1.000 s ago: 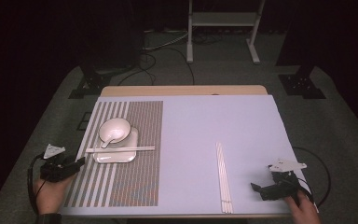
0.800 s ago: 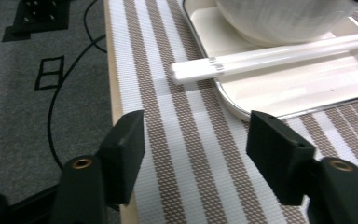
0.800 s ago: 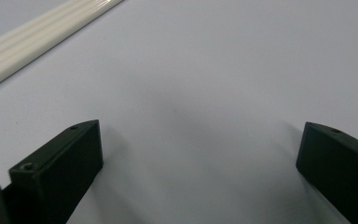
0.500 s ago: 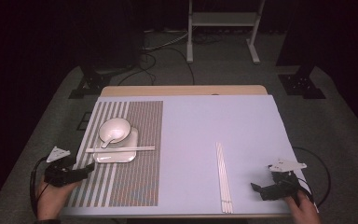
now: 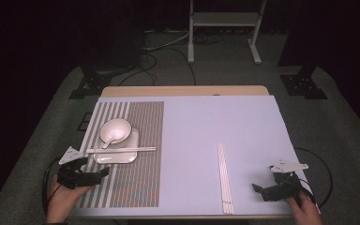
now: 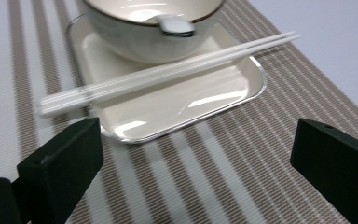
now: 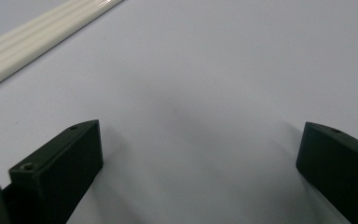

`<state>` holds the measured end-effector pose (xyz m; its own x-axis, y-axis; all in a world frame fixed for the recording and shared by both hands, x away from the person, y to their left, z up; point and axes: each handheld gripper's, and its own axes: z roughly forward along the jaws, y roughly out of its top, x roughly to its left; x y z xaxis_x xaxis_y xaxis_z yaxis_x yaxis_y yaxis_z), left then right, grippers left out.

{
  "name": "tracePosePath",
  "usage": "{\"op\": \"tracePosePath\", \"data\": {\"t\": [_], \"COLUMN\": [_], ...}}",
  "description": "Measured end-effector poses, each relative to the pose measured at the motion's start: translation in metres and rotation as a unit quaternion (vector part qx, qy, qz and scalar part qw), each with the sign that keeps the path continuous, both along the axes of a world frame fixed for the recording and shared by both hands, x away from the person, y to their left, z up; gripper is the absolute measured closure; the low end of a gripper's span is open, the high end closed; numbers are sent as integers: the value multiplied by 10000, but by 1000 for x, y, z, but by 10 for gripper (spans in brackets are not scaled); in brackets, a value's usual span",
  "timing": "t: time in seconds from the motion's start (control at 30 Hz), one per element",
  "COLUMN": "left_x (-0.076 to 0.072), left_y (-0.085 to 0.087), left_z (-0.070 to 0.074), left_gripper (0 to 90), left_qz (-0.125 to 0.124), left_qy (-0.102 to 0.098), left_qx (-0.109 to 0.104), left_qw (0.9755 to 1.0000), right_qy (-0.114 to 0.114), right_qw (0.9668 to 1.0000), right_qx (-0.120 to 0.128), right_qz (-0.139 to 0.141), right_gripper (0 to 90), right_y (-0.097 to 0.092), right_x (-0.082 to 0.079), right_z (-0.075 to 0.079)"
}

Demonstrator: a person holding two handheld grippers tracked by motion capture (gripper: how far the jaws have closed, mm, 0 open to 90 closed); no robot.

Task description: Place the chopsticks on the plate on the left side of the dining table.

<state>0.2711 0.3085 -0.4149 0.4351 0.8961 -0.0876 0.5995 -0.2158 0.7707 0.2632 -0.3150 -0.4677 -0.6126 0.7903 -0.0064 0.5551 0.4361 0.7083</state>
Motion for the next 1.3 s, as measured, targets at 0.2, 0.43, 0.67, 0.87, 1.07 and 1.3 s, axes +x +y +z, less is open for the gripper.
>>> {"op": "tracePosePath", "data": {"t": [0.2,0.43,0.67,0.87,1.07,1.3], "left_x": [0,0,-1,-1,-3,-4], "left_y": [-20,-38,-57,-74,-89,-102], "left_z": [1,1,5,5,5,3], "left_gripper": [4,4,4,4,4,4], "left_qz": [-261,-470,-736,-973,-1195,-1307], "left_qy": [-31,-59,-168,-263,-342,-442], "left_qx": [32,98,77,26,17,-45], "left_qw": [9996,9988,9971,9949,9922,9904], "right_qy": [1,-2,-5,-18,-14,-15], "right_qw": [10000,10000,10000,10000,10000,10000], "right_qx": [-2,-2,2,3,1,3], "right_qz": [0,1,3,2,2,3], "right_gripper": [0,0,0,0,0,0], "right_y": [0,0,0,0,0,0], "right_x": [0,0,0,0,0,0], "right_z": [0,0,0,0,0,0]}}
